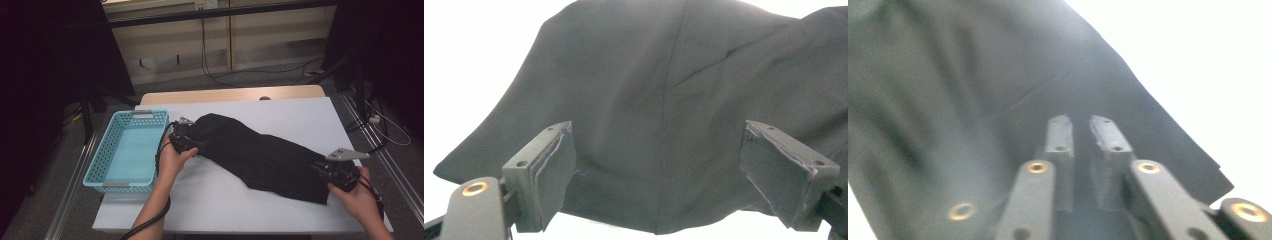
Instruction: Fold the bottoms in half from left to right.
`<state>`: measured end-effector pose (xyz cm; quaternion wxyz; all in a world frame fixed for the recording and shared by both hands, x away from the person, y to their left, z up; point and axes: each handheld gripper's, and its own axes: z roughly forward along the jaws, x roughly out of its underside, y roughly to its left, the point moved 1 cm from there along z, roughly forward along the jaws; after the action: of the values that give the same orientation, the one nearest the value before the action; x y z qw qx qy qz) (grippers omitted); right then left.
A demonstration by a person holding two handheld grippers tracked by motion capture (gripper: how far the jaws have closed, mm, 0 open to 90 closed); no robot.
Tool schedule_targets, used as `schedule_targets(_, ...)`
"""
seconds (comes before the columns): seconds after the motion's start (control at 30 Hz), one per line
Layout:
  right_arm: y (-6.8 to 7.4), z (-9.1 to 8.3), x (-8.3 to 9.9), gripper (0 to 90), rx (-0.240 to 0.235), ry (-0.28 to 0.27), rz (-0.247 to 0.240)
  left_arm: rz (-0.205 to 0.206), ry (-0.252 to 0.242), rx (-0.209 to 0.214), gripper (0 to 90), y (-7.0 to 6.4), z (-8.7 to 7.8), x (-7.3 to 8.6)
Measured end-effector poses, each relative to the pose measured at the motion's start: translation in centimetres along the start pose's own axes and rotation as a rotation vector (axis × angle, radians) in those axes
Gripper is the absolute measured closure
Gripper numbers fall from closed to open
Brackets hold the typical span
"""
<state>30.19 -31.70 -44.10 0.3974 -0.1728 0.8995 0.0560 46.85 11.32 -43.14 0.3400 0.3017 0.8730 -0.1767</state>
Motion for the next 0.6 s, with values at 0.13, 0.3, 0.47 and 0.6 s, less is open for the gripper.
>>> schedule_targets(0.13, -2.2, 1.3, -0.9, 68.9, 0.063, 0.006, 0.043, 0.004, 0.004, 0.005, 15.8, 0.0, 0.2, 0.1)
schedule_targets(0.3, -4.5, 3.1, -0.8, 48.0, 0.078, 0.051, 0.12, 0.024, 0.019, 0.009, 15.8, 0.0, 0.3, 0.1)
schedule_targets(0.47, -4.7, 3.5, -0.3, 64.9, 0.039, 0.072, 0.152, 0.022, 0.016, 0.006, 15.8, 0.0, 0.3, 0.1)
schedule_targets(0.6, -4.5, 3.4, -0.3, 85.9, -0.025, 0.078, 0.171, 0.027, 0.015, 0.009, 15.8, -0.3, 0.4, 0.1)
